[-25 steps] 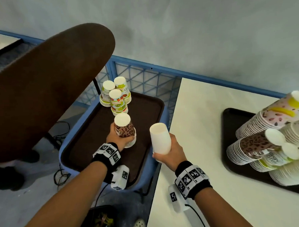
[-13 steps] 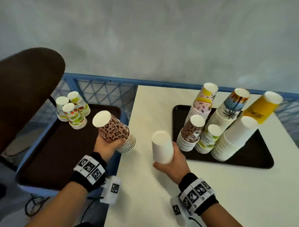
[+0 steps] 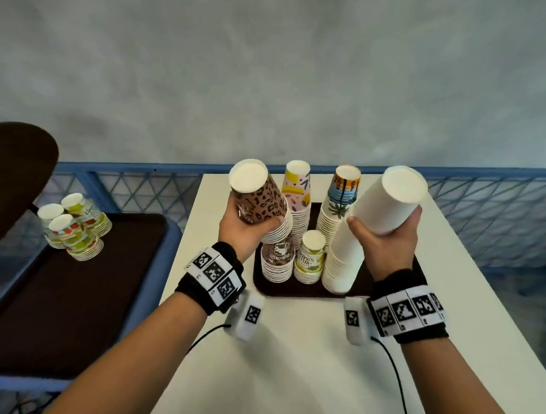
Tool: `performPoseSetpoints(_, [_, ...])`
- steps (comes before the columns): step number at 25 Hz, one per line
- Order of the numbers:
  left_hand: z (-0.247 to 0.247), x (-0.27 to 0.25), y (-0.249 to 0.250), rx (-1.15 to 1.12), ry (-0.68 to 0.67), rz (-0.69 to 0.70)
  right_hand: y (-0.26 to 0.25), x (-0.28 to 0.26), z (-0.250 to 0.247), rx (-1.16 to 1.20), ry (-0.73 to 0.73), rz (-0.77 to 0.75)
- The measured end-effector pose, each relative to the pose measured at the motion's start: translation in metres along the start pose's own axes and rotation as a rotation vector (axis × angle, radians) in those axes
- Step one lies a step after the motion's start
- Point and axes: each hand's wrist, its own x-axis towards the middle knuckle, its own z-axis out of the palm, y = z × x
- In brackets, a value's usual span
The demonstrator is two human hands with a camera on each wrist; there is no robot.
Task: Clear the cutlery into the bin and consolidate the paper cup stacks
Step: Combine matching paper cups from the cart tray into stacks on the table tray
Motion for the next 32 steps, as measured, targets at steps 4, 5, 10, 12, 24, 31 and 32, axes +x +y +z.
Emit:
performPoseSetpoints(4, [0.022,0.013,-0.007,0.087,0.027,-0.022,0.030,0.017,0.002,-0.011,-0.083,0.054])
performPoseSetpoints(5, [0.026,0.015,-0.013,0.119,0.026,-0.039,0.037,0.019,0.003,-0.015,-0.099,0.065])
performPoseSetpoints(10, [0.041,0.018,-0.057,0.245,0.006,-0.185,0.062,0.034,0.013,-0.125,-0.163,0.125])
performPoseSetpoints(12, [0.044,0.015,-0.071,0.276,0.009,-0.227,0.077,0.032,0.014,-0.243,-0.242,0.189])
performPoseSetpoints(24, [0.048,0.014,-0.079,0.284,-0.001,-0.312,0.124,0.012,0.011,-0.212,-0.289,0.274])
performPoseSetpoints(31, [0.015,0.017,-0.089,0.278,-0.240,-0.560,0.148,-0.034,0.013,-0.629,-0.467,0.658])
performPoseSetpoints(32, [0.008,0.014,-0.091,0.294,-0.256,-0.583,0.148,-0.043,0.016,-0.667,-0.509,0.653])
